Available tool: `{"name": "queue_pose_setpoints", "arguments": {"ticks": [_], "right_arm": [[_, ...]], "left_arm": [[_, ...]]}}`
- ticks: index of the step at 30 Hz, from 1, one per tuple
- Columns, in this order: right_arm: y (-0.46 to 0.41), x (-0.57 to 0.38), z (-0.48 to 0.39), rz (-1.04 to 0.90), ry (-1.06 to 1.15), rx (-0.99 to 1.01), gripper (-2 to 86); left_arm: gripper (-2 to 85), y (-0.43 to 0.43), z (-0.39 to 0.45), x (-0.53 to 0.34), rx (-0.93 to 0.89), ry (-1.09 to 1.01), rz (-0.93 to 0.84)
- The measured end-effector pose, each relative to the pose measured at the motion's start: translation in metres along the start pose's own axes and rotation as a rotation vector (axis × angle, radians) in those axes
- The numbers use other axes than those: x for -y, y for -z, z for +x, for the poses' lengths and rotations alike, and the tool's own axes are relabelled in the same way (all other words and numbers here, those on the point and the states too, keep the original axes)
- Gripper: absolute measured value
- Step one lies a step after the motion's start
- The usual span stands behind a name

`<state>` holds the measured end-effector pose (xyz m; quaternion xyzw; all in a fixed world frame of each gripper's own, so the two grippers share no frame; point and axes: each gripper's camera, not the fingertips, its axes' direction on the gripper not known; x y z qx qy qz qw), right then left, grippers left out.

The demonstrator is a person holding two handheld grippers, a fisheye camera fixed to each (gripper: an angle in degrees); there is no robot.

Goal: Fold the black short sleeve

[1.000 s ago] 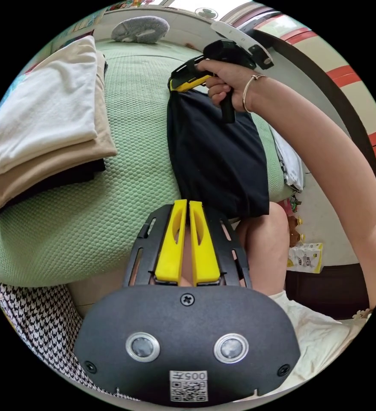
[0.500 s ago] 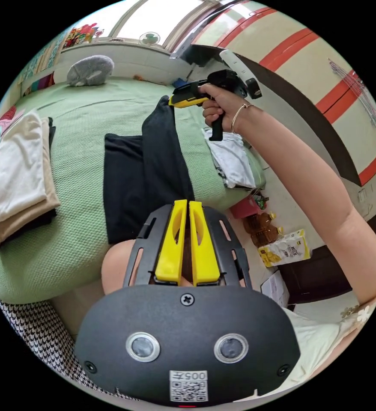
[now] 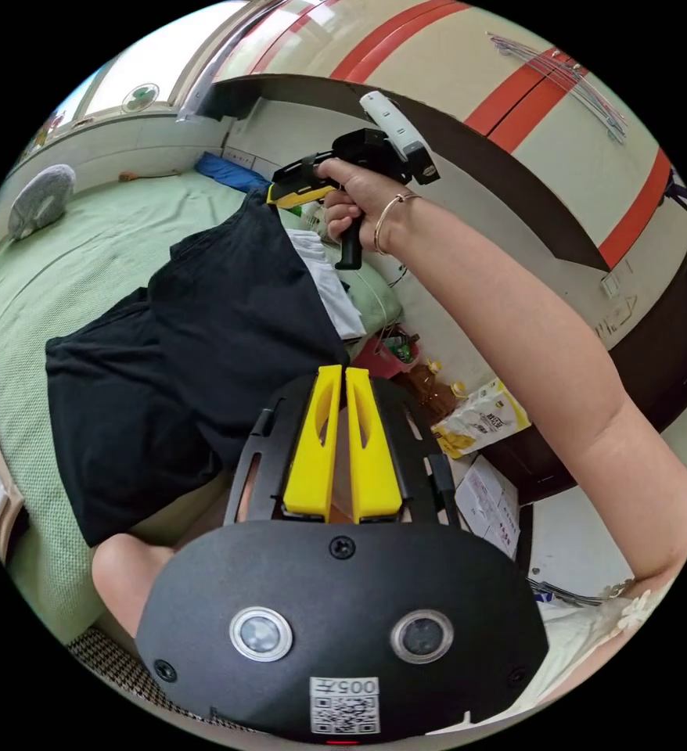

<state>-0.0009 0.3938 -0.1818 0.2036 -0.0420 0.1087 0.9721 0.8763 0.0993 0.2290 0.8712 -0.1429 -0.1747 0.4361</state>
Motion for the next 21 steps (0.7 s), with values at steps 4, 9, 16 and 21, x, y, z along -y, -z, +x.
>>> {"name": "queue_pose_setpoints", "arguments": {"ticks": [4,9,16,21], "right_arm": [[0.015,0.006,0.036,0.037,-0.038,-0.040,-1.1],[0.003,0.011,0.054,-0.043,-0.030,-0.002,-0.8],[-0.045,0.002,0.089,-0.184,-0.018,-0.008,4.4],[-0.075,-0.004,0.137,-0.261,-0.145,0.082,7.9]], "left_arm": [[1.0,-0.030,0.026,0.026,0.020,-0.011,-0.025],[0.9,-0.055,0.025,0.038,-0.020,0.033,-0.038],[0.6,-0.070,0.011,0.041,-0.038,0.091,-0.042],[0.7,-0.079,0.017,0.050,-0.040,0.073,-0.049]]}}
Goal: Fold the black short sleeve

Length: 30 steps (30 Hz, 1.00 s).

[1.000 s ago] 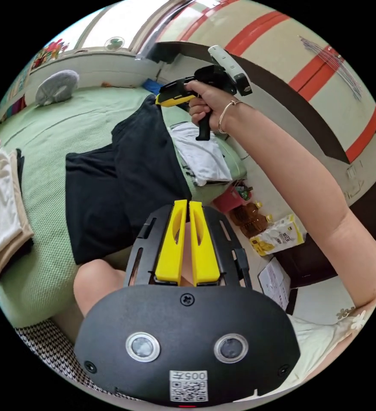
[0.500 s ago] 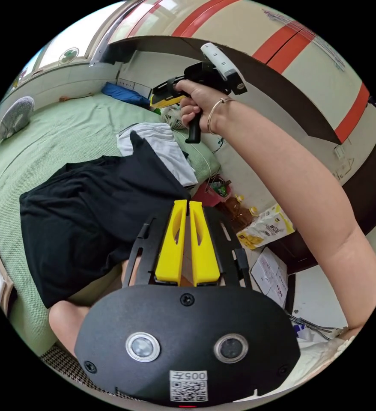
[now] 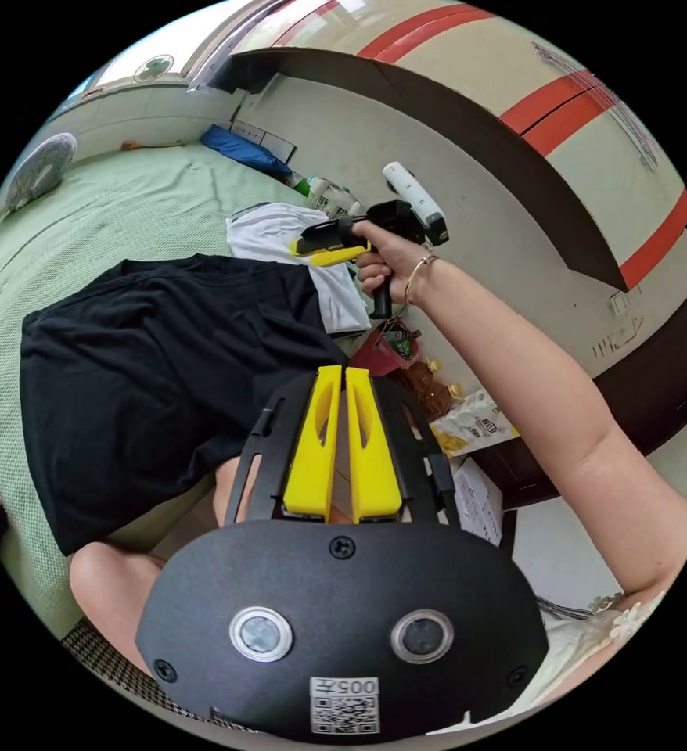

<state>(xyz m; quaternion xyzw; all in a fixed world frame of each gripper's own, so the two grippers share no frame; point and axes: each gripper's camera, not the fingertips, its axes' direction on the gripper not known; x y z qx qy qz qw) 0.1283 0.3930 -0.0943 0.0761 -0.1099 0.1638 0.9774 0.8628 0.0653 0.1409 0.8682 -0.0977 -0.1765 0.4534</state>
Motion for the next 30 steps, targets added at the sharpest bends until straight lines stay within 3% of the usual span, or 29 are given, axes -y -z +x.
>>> {"name": "queue_pose_setpoints", "arguments": {"ticks": [5,19,30], "right_arm": [[-0.019,0.015,0.023,-0.058,-0.019,-0.113,11.4],[-0.027,0.034,0.031,-0.033,-0.004,0.166,8.9],[-0.077,0.058,-0.051,-0.128,0.108,-0.122,10.8]], "left_arm": [[0.8,-0.010,0.004,0.006,-0.023,0.002,-0.005],[1.0,-0.028,0.012,0.014,-0.013,-0.029,-0.021],[1.1,-0.034,0.012,0.010,-0.012,-0.041,-0.039]]}}
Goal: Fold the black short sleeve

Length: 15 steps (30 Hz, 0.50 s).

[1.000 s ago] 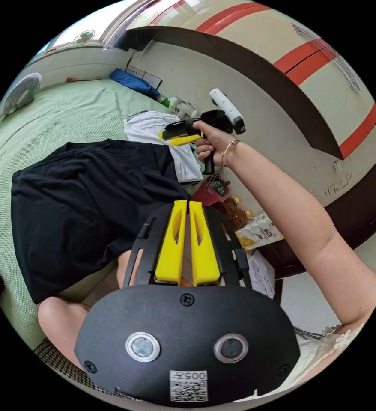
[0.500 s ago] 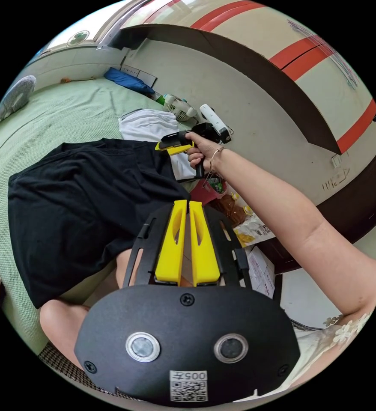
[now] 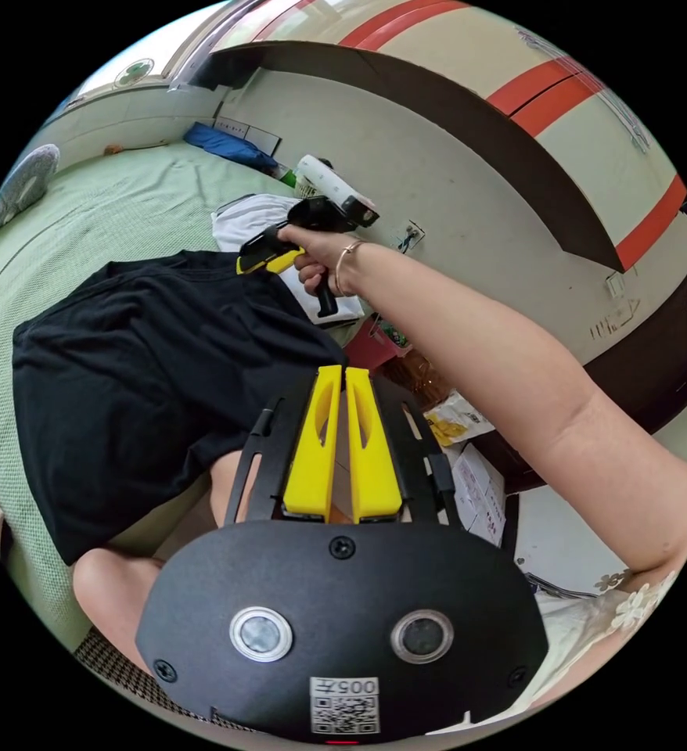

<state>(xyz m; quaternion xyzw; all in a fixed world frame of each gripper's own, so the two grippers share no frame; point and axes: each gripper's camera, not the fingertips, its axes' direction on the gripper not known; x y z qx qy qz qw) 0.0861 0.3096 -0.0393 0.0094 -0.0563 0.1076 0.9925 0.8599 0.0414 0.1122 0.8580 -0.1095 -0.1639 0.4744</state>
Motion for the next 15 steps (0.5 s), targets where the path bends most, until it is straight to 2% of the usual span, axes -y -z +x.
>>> {"name": "queue_pose_setpoints", "arguments": {"ticks": [8,15], "right_arm": [[-0.034,0.028,-0.054,-0.099,0.008,-0.251,9.6],[-0.048,0.037,-0.068,-0.115,-0.028,-0.317,6.3]], "left_arm": [[1.0,-0.001,-0.010,-0.008,-0.013,-0.002,-0.013],[1.0,0.006,-0.024,-0.019,-0.015,0.010,-0.016]]}}
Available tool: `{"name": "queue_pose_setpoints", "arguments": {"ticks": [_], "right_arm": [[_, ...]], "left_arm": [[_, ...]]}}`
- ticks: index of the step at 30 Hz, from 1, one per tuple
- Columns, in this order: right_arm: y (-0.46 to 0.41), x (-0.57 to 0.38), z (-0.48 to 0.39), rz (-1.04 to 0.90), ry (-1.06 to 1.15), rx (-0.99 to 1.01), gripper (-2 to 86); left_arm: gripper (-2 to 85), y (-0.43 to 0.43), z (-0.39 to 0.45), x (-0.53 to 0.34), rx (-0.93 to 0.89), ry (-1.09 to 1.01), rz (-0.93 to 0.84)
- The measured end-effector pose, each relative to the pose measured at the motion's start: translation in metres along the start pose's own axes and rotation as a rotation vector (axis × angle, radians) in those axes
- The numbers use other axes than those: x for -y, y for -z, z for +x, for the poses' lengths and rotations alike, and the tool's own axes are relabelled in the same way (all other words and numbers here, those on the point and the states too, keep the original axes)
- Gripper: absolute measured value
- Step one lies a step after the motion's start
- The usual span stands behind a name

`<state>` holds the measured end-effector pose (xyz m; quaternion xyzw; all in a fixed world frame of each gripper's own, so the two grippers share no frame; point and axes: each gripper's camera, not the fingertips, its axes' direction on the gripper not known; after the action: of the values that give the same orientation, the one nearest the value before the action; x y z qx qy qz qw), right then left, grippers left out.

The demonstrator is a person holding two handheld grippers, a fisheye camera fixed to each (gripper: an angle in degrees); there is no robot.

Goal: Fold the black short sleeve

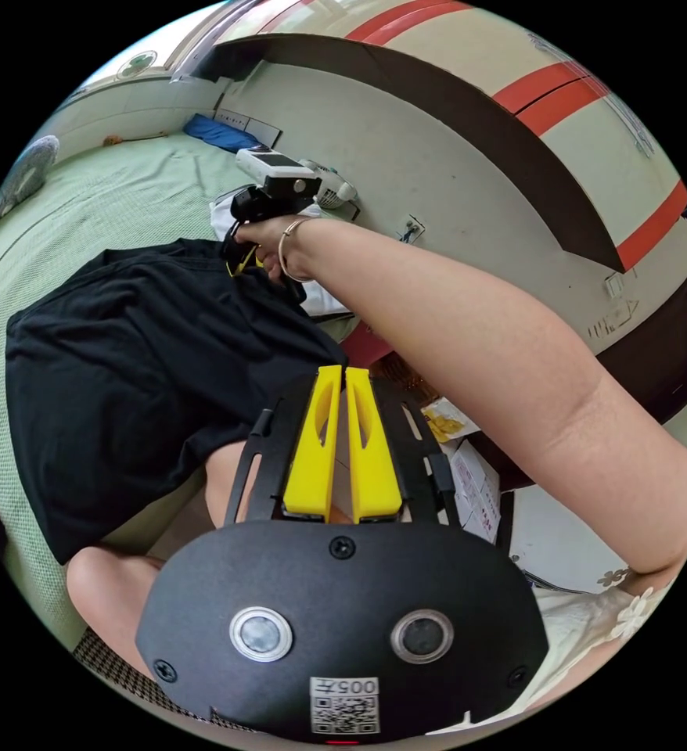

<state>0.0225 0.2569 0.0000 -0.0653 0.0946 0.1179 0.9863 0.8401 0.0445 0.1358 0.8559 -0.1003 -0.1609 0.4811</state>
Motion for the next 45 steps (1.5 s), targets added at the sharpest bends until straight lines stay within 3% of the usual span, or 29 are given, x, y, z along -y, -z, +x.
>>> {"name": "queue_pose_setpoints", "arguments": {"ticks": [8,18,33,40,45], "right_arm": [[0.015,-0.012,0.023,0.057,-0.002,0.125,0.4],[0.068,-0.032,0.038,0.138,-0.031,0.268,-1.1],[0.138,-0.033,-0.151,0.231,0.219,0.357,-1.1],[0.108,-0.018,-0.270,0.198,0.275,0.310,-0.2],[0.101,-0.025,-0.299,0.253,0.349,0.422,3.6]], "left_arm": [[1.1,0.015,-0.023,-0.017,-0.032,0.012,-0.002],[1.3,0.053,-0.045,-0.040,-0.012,0.005,0.032],[1.2,0.180,-0.153,-0.125,0.179,0.128,0.087],[0.9,0.216,-0.244,-0.179,0.362,0.361,0.065],[-0.1,0.230,-0.301,-0.217,0.487,0.548,0.074]]}}
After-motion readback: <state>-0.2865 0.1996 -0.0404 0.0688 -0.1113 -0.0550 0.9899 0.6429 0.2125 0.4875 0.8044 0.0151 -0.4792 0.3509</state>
